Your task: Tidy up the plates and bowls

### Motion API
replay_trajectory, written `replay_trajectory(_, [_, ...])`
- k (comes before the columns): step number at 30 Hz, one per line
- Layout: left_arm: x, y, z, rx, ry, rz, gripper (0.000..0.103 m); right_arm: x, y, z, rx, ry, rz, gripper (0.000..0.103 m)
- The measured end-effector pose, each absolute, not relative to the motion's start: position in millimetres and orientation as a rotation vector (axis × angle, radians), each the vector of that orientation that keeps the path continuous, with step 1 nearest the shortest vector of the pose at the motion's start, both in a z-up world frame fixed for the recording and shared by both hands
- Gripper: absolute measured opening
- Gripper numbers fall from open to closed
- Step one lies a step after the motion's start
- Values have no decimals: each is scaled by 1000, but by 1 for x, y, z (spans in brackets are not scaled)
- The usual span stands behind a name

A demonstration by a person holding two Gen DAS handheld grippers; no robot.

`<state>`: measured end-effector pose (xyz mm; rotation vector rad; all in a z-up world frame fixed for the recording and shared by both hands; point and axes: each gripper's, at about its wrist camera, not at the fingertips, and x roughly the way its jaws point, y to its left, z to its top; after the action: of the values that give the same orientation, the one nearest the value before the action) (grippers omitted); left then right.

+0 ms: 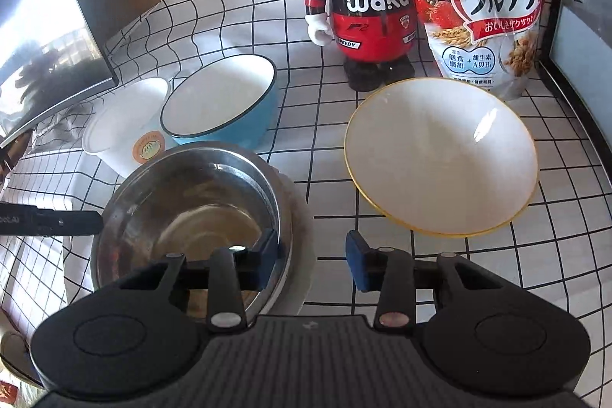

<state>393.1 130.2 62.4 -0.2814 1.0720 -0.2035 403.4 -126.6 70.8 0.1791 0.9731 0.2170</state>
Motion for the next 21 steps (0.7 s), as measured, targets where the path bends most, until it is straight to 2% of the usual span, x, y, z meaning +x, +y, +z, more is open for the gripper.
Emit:
replay_trajectory(15, [401, 131, 53, -239, 1086, -212, 22, 393, -140, 75, 141, 965, 113, 40])
replay_trajectory(19, [403, 130, 62, -261, 1041, -215, 22, 387, -143, 85, 121, 922, 94, 41])
replay_trajectory(20, [404, 129, 68, -264, 1012, -219, 22, 384, -145, 91, 101, 891, 80, 42])
replay_trajectory(21, [404, 126, 76, -265, 974, -229, 22, 381, -147, 97, 78, 854, 61, 47])
